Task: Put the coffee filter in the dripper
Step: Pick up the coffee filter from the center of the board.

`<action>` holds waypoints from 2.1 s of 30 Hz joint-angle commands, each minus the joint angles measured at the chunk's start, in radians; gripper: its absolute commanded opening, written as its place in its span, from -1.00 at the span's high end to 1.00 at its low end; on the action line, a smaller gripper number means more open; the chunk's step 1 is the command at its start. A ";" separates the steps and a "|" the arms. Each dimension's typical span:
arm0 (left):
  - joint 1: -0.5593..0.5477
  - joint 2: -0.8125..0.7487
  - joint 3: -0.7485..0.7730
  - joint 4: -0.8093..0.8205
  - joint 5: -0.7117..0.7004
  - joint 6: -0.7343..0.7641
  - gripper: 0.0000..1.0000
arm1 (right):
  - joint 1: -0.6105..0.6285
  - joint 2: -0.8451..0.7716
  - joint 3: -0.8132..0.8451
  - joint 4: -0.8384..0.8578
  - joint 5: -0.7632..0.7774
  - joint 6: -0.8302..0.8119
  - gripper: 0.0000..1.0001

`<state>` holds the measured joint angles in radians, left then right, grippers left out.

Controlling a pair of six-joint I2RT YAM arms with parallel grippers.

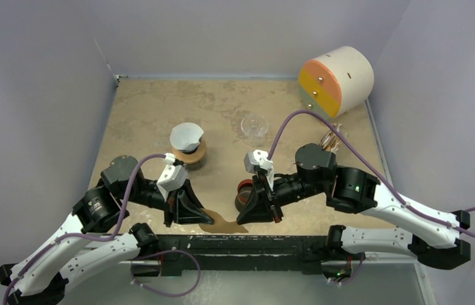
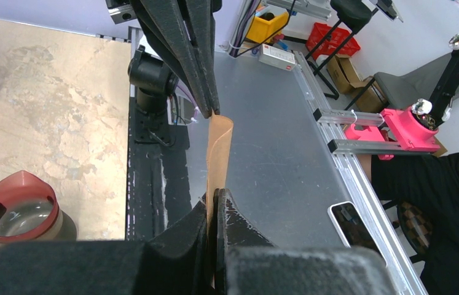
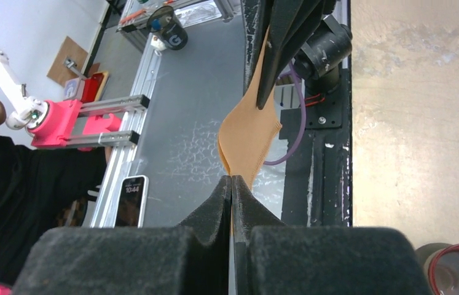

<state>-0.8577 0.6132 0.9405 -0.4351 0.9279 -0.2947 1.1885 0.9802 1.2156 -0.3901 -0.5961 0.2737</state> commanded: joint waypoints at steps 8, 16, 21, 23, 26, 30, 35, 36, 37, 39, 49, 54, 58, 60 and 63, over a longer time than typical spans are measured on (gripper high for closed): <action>0.003 -0.004 -0.013 0.012 -0.057 0.054 1.00 | 0.003 -0.026 -0.073 0.177 -0.129 0.081 1.00; 0.003 -0.023 -0.037 0.065 -0.076 0.073 1.00 | 0.003 0.006 -0.213 0.482 -0.227 0.247 1.00; 0.003 -0.019 -0.042 0.071 -0.072 0.086 1.00 | 0.003 0.034 -0.263 0.603 -0.249 0.316 1.00; 0.003 -0.027 -0.050 0.080 -0.075 0.090 1.00 | 0.003 0.042 -0.283 0.651 -0.259 0.345 1.00; 0.003 -0.039 -0.062 0.092 -0.079 0.094 1.00 | 0.003 0.048 -0.306 0.693 -0.263 0.375 1.00; 0.003 -0.049 -0.072 0.110 -0.070 0.094 1.00 | 0.003 0.054 -0.340 0.759 -0.254 0.422 1.00; 0.003 -0.072 -0.088 0.144 -0.065 0.090 1.00 | 0.003 0.051 -0.364 0.786 -0.219 0.442 1.00; 0.003 -0.077 -0.088 0.147 -0.064 0.089 1.00 | 0.002 0.048 -0.368 0.787 -0.214 0.442 1.00; 0.003 -0.079 -0.089 0.148 -0.063 0.089 1.00 | 0.002 0.045 -0.372 0.787 -0.207 0.444 1.00; 0.003 -0.078 -0.088 0.149 -0.055 0.086 1.00 | 0.002 0.030 -0.378 0.780 -0.181 0.441 1.00; 0.003 -0.066 -0.093 0.196 -0.004 0.028 1.00 | 0.002 -0.045 -0.355 0.612 -0.044 0.329 1.00; 0.003 -0.012 -0.055 0.123 -0.011 0.024 1.00 | 0.002 -0.050 -0.323 0.533 -0.013 0.280 1.00; 0.003 0.036 -0.027 0.080 -0.008 0.020 1.00 | 0.001 -0.062 -0.322 0.498 0.012 0.262 1.00; 0.003 0.025 -0.043 0.106 -0.015 0.014 1.00 | 0.001 -0.078 -0.323 0.462 0.054 0.245 1.00; 0.003 0.010 -0.051 0.124 -0.010 0.011 1.00 | 0.002 -0.091 -0.316 0.395 0.128 0.212 1.00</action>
<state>-0.8577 0.6559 0.8677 -0.3557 0.9005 -0.2699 1.1893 0.9253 0.8478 0.0769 -0.5747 0.5468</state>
